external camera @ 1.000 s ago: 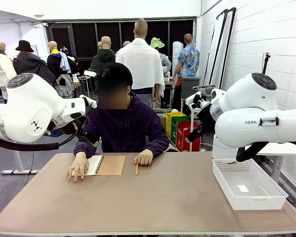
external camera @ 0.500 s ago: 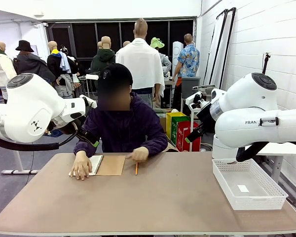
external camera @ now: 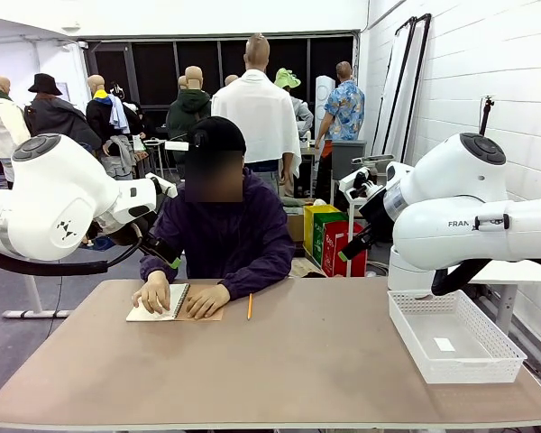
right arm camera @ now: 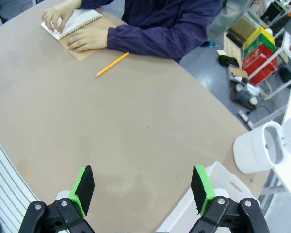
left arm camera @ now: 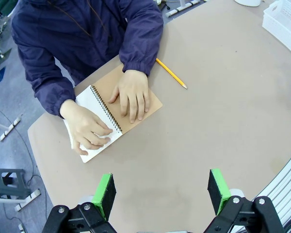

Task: Sort the paper based on its condition.
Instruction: If a person hands you a paper, place it in the Organizing basket , and if it's crumpled, put it in the Trash can.

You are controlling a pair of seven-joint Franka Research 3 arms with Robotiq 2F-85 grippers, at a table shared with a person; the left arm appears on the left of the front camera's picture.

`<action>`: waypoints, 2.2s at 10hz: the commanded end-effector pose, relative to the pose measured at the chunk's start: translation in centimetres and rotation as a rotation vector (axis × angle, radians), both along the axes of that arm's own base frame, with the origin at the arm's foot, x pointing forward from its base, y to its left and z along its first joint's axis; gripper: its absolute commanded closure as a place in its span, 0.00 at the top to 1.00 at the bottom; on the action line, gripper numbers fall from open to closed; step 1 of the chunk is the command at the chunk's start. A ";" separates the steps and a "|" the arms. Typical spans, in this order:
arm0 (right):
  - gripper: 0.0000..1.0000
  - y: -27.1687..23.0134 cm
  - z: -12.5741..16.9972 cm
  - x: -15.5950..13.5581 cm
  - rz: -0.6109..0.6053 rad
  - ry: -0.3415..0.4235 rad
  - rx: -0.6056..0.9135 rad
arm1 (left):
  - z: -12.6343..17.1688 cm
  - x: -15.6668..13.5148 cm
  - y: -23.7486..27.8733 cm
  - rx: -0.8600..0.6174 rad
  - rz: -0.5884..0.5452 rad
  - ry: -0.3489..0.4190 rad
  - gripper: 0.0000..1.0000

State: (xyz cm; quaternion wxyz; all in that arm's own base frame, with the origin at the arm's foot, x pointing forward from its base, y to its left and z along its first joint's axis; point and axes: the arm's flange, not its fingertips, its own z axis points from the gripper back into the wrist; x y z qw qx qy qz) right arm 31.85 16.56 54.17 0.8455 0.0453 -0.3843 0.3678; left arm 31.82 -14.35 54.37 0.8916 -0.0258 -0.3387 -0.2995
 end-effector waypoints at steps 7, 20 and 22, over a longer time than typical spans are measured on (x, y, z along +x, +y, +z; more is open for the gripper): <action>1.00 0.0 0.0 0.0 0.001 0.002 0.002 | 0.0 0.0 0.0 0.001 -0.012 0.002 1.00; 1.00 0.0 0.0 0.0 0.001 0.002 0.002 | 0.0 0.0 0.0 0.001 -0.012 0.002 1.00; 1.00 0.0 0.0 0.0 0.001 0.002 0.002 | 0.0 0.0 0.0 0.001 -0.012 0.002 1.00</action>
